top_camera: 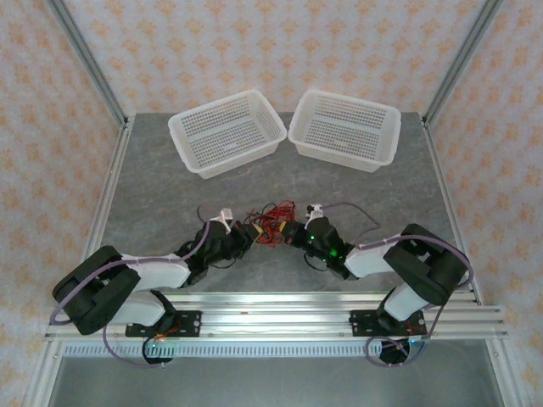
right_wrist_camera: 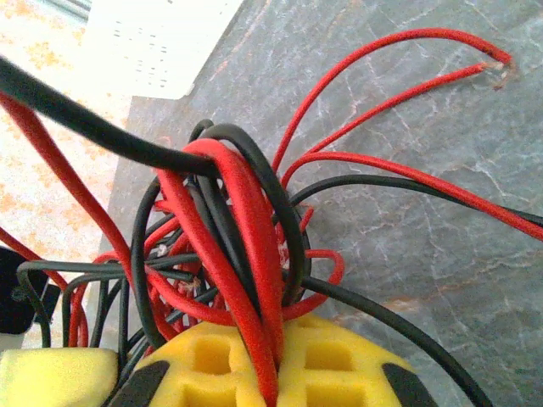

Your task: Untangle the cables

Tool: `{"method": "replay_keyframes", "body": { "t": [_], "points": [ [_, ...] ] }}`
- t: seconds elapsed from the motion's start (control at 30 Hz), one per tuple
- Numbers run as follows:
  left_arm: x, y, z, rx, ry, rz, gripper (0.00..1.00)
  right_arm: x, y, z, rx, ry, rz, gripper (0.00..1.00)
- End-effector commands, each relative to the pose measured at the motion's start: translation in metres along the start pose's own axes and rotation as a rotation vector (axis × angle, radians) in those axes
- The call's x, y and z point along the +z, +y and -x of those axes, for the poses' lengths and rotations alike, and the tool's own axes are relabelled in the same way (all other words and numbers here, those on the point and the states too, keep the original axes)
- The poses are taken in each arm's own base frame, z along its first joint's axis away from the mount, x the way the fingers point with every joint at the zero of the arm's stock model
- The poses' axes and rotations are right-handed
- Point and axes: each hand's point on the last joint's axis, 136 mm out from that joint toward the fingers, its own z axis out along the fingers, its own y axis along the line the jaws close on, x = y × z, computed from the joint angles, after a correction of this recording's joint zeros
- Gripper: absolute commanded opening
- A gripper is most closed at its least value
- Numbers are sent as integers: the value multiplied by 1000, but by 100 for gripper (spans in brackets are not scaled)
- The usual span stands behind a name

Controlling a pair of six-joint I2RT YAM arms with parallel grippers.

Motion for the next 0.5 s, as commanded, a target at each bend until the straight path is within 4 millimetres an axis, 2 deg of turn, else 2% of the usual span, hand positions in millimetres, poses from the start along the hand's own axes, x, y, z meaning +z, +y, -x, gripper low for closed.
{"method": "replay_keyframes", "body": {
  "t": [0.0,0.1,0.17,0.3,0.43,0.47],
  "points": [
    [-5,-17,9,34,-40,-44,0,-2,17,19,-83,-74,25,0],
    [-6,-8,16,153,-69,64,0,-10,20,23,-225,-54,-24,0],
    [-10,0,27,281,-107,190,0,-15,20,19,-373,24,-80,0],
    [-27,11,56,500,-199,424,0,-29,17,1,-586,217,-127,0],
    [-39,4,75,633,-268,510,0,-42,12,-14,-674,394,-109,0],
    [-40,1,76,651,-274,508,5,-43,13,-16,-681,423,-95,0]
  ]
}}
